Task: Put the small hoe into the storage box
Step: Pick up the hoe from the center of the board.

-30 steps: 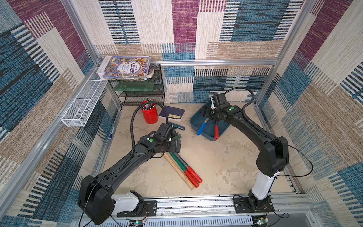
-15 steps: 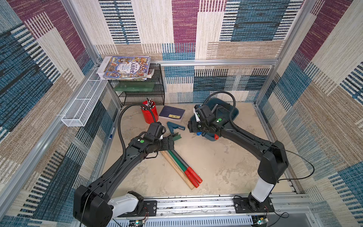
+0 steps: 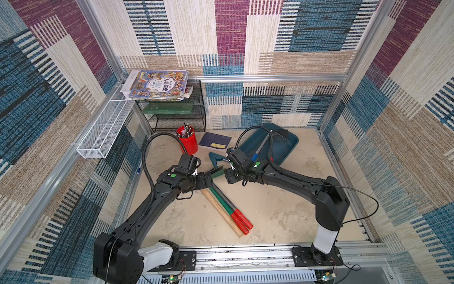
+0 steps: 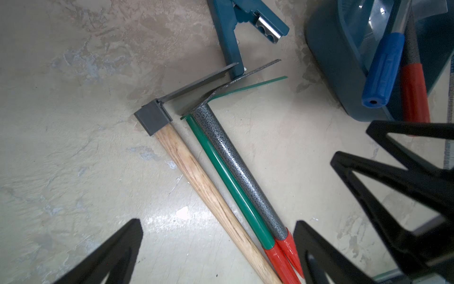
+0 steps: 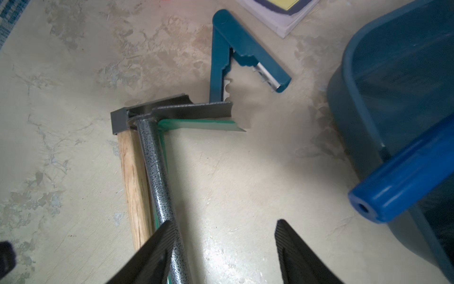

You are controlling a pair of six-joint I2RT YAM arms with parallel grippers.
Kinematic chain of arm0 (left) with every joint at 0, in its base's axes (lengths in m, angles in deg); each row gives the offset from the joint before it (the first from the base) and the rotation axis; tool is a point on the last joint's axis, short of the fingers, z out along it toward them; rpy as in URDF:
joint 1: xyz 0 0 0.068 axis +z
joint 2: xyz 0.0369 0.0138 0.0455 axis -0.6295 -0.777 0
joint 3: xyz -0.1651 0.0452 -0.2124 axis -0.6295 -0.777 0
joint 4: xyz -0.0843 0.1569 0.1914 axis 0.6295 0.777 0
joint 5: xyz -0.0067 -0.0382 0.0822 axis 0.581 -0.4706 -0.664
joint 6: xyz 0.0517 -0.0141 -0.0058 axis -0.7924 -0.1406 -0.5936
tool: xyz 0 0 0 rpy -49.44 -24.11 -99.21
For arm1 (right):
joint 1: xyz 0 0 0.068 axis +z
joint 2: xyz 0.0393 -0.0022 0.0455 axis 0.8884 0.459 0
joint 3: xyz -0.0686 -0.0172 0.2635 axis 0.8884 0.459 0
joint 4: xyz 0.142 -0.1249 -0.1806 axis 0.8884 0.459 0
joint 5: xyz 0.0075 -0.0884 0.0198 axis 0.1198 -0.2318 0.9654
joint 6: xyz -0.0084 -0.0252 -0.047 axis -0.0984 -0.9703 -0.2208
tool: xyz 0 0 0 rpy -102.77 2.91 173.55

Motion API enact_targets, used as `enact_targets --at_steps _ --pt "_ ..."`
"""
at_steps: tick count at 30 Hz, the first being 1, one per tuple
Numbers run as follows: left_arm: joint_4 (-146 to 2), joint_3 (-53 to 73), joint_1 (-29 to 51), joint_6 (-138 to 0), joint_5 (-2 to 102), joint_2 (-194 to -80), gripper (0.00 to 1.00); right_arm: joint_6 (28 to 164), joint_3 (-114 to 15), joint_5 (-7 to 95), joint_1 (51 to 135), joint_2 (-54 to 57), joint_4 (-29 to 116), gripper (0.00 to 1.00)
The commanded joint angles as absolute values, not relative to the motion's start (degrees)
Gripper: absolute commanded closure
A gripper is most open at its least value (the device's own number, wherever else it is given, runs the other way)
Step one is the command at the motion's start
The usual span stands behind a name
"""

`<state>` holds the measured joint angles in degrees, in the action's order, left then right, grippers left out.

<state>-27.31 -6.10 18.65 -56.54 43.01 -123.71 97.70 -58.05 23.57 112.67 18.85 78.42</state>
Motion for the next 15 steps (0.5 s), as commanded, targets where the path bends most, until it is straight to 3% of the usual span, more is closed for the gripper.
enact_targets --at_steps 1,15 --pt "-27.0 -6.5 19.3 -56.6 44.7 -123.6 0.0 97.7 -58.1 21.6 114.1 20.1 77.1 0.33" --pt "-26.0 -8.9 23.6 -57.2 46.2 -121.5 0.0 96.0 -58.1 20.5 119.3 25.6 77.1 0.37"
